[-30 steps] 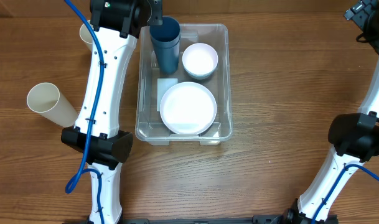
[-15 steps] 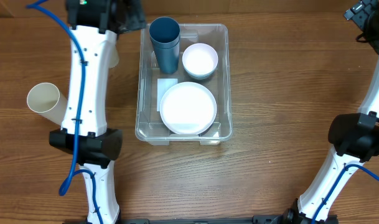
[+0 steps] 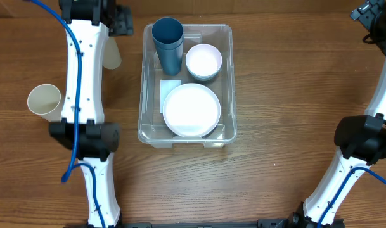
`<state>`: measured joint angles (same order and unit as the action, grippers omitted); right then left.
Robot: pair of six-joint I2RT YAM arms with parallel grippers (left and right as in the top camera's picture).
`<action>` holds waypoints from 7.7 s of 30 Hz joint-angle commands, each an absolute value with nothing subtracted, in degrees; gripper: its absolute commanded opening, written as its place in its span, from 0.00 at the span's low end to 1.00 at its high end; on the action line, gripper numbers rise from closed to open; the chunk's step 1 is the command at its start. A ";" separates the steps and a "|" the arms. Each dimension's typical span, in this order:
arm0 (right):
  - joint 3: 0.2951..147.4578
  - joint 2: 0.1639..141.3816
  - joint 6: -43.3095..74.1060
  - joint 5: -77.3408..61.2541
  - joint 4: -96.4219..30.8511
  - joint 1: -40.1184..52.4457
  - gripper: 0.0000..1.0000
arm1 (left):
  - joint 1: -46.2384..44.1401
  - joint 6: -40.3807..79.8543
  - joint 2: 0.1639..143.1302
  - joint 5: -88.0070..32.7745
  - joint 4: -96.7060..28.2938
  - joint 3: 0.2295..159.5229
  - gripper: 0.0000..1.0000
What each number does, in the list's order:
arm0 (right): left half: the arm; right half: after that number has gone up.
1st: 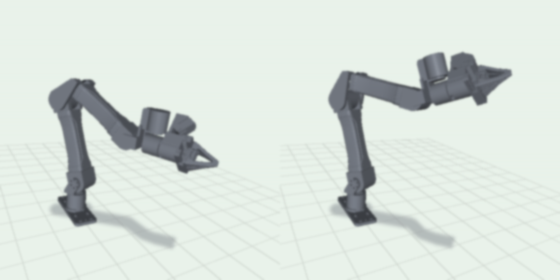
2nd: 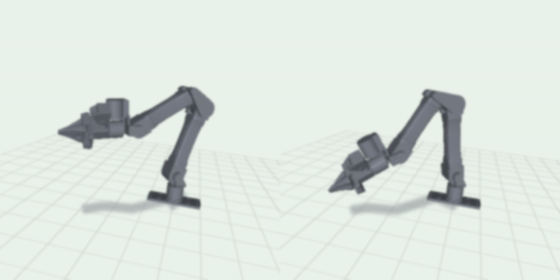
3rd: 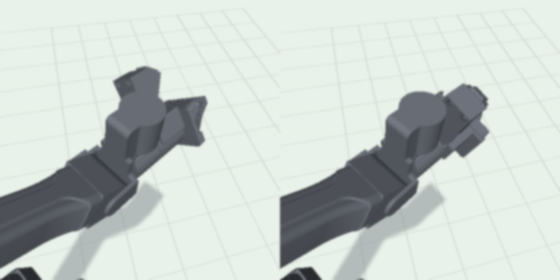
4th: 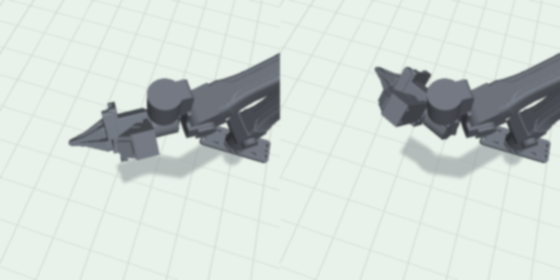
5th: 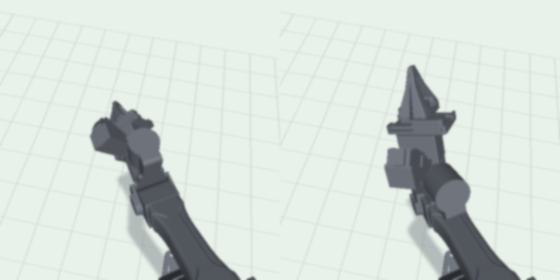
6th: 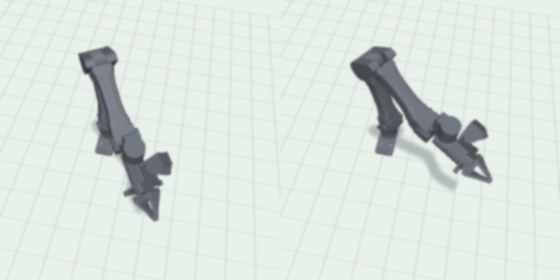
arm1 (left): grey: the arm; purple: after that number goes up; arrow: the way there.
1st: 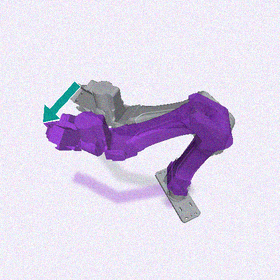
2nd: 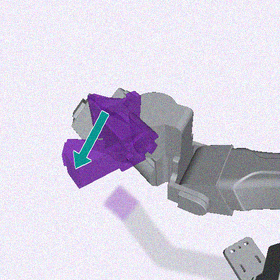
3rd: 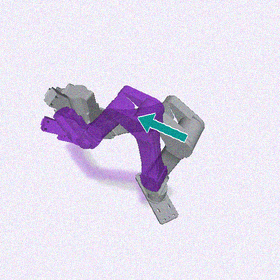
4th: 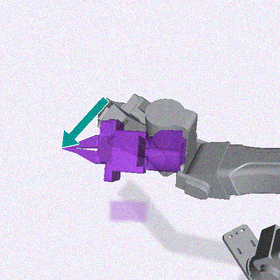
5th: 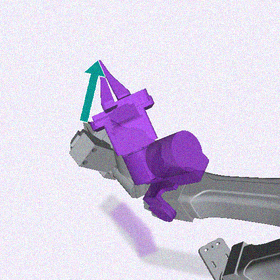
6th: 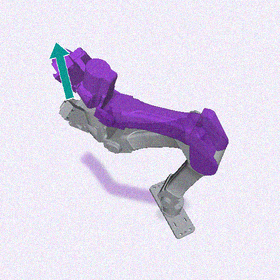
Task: Pack container
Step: 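Release the cup and move the left gripper over a cream cup, then grip the back cream cup's rim with the left gripper, then carry the cream cup into the bin beside the blue cups, lower it, then release the cream cup and move the left gripper to the other cream cup, then grip the remaining cream cup with the left gripper and lift it, then carry the cream cup over the bin and stack it into the first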
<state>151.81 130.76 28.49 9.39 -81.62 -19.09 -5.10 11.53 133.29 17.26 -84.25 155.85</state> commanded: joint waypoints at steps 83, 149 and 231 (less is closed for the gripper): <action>153.62 128.09 28.77 9.78 -81.36 -19.05 1.00 | -3.11 3.79 137.71 8.84 -80.34 159.48 0.04; 153.62 128.09 28.77 9.78 -81.36 -19.05 1.00 | -20.27 6.00 130.17 2.02 -96.36 160.72 0.52; 153.60 128.09 28.77 9.78 -81.36 -19.05 1.00 | -25.17 7.97 82.98 3.77 -54.35 96.27 0.04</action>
<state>151.81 130.76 28.49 9.39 -81.65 -19.09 -24.84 6.46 77.34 1.63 -53.93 96.31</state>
